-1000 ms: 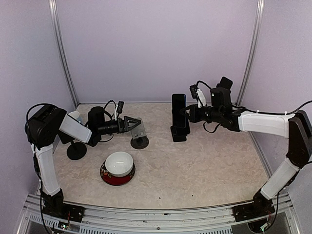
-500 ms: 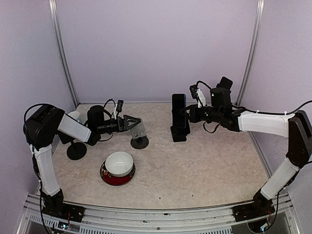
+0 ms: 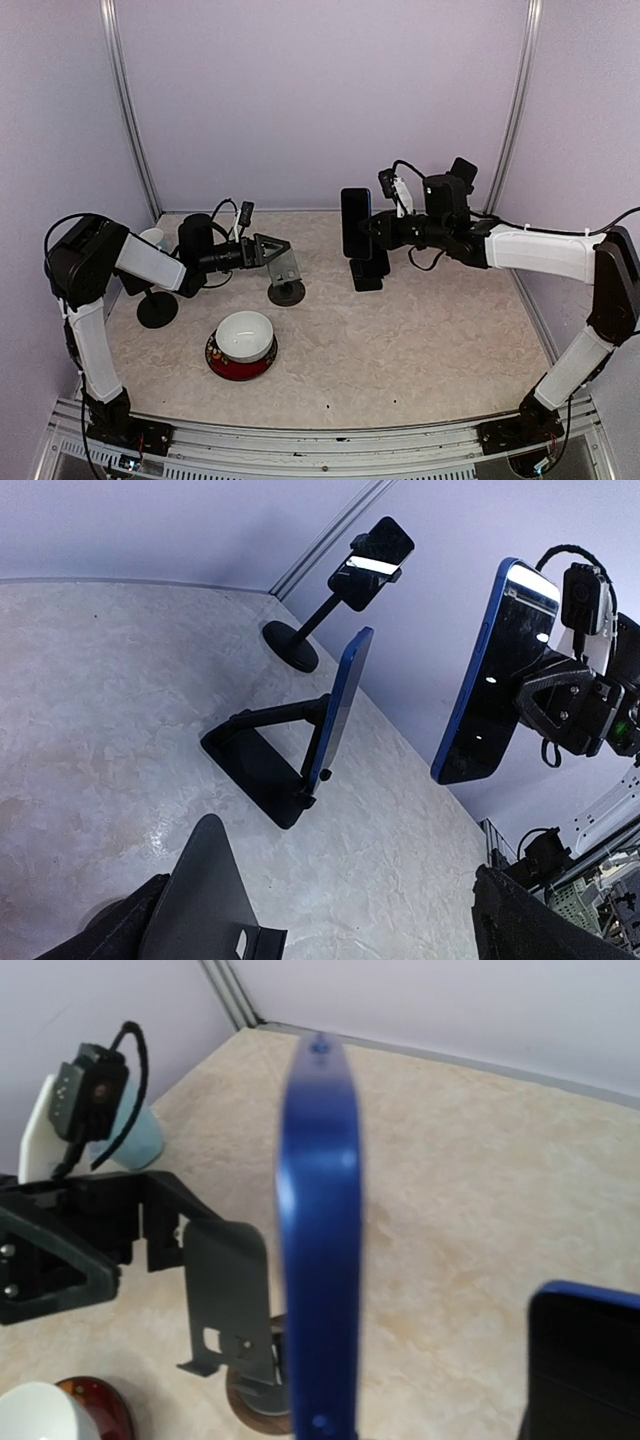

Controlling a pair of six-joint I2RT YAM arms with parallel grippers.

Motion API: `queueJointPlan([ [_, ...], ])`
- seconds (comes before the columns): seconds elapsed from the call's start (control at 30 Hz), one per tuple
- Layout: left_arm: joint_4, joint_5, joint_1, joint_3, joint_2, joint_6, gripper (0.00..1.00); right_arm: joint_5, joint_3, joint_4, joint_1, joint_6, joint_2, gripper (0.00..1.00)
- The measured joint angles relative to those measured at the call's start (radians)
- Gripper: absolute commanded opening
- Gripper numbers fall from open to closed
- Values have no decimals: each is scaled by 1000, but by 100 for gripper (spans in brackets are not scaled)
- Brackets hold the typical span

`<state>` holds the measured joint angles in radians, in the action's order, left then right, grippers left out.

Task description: Place the phone on the phone stand

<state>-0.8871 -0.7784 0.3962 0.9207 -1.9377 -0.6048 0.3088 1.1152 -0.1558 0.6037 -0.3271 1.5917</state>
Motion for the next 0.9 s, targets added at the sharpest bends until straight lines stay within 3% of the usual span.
queueJointPlan([
  [0.47, 36, 60, 3, -36, 61, 33, 99, 34, 121, 34, 81, 74, 38, 0],
  [0.9, 204, 240, 5, -68, 168, 123, 99, 135, 263, 57, 114, 125, 201, 0],
])
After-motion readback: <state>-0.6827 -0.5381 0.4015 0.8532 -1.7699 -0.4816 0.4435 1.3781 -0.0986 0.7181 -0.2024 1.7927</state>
